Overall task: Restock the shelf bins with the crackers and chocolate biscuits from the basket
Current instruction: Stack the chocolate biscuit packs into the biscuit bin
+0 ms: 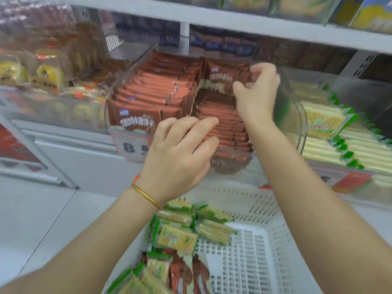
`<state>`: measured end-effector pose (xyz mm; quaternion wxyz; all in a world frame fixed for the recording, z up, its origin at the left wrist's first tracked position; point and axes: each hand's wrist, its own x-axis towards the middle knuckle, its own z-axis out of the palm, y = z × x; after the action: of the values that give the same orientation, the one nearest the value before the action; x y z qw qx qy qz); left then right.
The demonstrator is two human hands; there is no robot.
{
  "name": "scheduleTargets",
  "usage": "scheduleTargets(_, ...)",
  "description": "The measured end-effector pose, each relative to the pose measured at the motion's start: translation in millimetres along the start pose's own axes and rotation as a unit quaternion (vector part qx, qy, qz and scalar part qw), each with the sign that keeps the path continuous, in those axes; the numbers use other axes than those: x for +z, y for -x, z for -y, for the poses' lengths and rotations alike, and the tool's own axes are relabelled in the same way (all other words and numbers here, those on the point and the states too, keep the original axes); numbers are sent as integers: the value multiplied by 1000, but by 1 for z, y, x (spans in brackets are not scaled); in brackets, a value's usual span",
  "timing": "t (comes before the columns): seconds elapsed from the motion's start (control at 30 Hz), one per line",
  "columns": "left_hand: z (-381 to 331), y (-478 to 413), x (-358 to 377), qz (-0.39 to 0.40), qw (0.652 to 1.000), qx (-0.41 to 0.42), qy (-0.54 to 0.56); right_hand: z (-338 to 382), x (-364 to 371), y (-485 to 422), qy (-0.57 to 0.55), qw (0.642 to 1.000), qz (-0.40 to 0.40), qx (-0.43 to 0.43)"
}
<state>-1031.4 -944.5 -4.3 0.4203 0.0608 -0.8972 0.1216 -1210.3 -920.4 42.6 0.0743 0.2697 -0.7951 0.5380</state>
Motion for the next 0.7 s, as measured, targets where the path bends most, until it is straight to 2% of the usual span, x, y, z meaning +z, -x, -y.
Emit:
scheduleTargets(0.07, -7, 10, -7, 45, 998, 31, 38, 2, -36, 58, -105, 992, 28, -64)
scheduleTargets(0.13, -10, 20, -7, 118, 990, 50, 65, -14, -61, 120, -156, 983, 67, -75)
scheduleTargets(0.2, -12, 32, -2, 198, 975, 55, 85, -52, -64, 175, -125, 982, 143, -12)
scheduleTargets(0.23, -13, 37, 2, 231, 967, 55, 93, -77, -58, 198, -80, 974, 208, 39)
scheduleTargets(0.27, -15, 41, 5, 257, 960, 51, 99, -106, -49, 219, -7, 951, 296, 85)
scheduleTargets(0.33, -21, 48, 11, 293, 948, 39, 113, -164, -31, 255, 127, 864, 471, 124)
scheduleTargets(0.4, -26, 54, 17, 319, 939, 36, 121, -200, -16, 280, 155, 800, 551, 181)
scheduleTargets(0.53, -30, 60, 21, 352, 925, 20, 144, -211, 4, 307, 110, 771, 550, 302)
scheduleTargets(0.63, -30, 60, 22, 368, 919, 9, 140, -213, 20, 316, 90, 774, 503, 373)
scheduleTargets(0.7, -30, 57, 22, 381, 914, -1, 136, -211, 25, 320, 92, 771, 498, 386)
